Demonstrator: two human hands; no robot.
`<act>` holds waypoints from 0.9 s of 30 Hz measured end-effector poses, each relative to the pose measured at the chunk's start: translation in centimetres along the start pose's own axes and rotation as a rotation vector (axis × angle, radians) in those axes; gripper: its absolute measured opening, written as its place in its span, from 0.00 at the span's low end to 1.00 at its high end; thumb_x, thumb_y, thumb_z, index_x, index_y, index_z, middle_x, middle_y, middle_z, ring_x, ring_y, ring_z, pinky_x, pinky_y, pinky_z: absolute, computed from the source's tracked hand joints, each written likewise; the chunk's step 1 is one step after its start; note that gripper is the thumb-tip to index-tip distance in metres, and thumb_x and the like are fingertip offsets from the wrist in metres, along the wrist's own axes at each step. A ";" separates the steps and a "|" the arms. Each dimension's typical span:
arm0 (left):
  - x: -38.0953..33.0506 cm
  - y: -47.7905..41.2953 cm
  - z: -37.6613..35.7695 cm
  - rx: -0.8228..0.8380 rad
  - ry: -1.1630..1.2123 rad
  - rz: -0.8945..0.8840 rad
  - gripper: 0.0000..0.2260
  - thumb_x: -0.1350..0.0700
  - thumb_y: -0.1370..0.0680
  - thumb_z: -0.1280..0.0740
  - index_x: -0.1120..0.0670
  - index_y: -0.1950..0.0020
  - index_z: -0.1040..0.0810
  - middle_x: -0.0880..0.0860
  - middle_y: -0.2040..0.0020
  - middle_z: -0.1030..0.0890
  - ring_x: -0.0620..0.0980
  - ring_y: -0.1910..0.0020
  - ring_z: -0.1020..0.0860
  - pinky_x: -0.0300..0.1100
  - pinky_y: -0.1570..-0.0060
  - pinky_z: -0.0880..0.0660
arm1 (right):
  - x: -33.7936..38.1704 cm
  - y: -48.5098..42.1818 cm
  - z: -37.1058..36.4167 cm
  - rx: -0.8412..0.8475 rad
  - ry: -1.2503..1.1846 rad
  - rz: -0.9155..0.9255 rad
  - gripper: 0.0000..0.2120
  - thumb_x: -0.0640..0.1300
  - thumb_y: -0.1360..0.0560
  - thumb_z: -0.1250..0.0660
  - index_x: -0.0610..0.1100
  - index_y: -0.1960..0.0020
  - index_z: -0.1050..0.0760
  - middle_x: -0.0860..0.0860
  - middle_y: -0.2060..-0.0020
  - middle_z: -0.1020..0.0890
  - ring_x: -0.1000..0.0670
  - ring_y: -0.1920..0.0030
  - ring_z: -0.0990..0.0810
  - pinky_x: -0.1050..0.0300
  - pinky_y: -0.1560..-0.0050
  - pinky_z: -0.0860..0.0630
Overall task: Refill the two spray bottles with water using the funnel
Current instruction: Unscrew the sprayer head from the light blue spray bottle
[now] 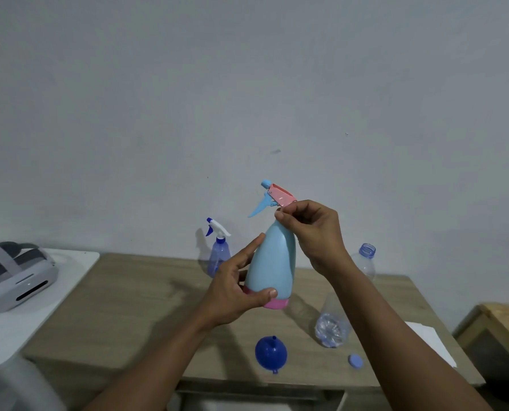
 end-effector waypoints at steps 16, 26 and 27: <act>0.2 0.1 0.7 0.103 0.123 0.016 0.39 0.54 0.31 0.22 0.39 0.24 0.36 0.50 0.29 0.27 0.55 0.32 0.25 0.56 0.41 0.21 | 0.1 0.0 0.8 0.144 -0.147 -0.068 0.05 0.32 0.25 0.29 0.40 0.52 0.19 0.42 0.51 0.14 0.46 0.48 0.17 0.53 0.43 0.20; -0.1 -0.6 0.7 0.106 0.129 0.016 0.40 0.54 0.31 0.23 0.41 0.23 0.37 0.47 0.28 0.27 0.53 0.33 0.25 0.60 0.40 0.22 | -0.1 -1.0 0.9 0.169 -0.154 -0.051 0.08 0.33 0.24 0.29 0.42 0.48 0.20 0.43 0.48 0.15 0.47 0.47 0.18 0.52 0.44 0.21; 0.0 -0.6 0.8 0.109 0.127 0.017 0.40 0.54 0.31 0.23 0.41 0.23 0.37 0.47 0.29 0.27 0.52 0.33 0.24 0.60 0.40 0.22 | -0.2 -1.1 0.9 0.183 -0.158 -0.068 0.08 0.33 0.24 0.30 0.43 0.47 0.20 0.42 0.47 0.15 0.45 0.45 0.18 0.51 0.42 0.22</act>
Point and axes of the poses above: each hand's wrist, its own y-axis away from the middle knuckle, its own z-axis out of the back of the hand, x = y × z, the point moved 1 cm from there along -y, towards the middle knuckle
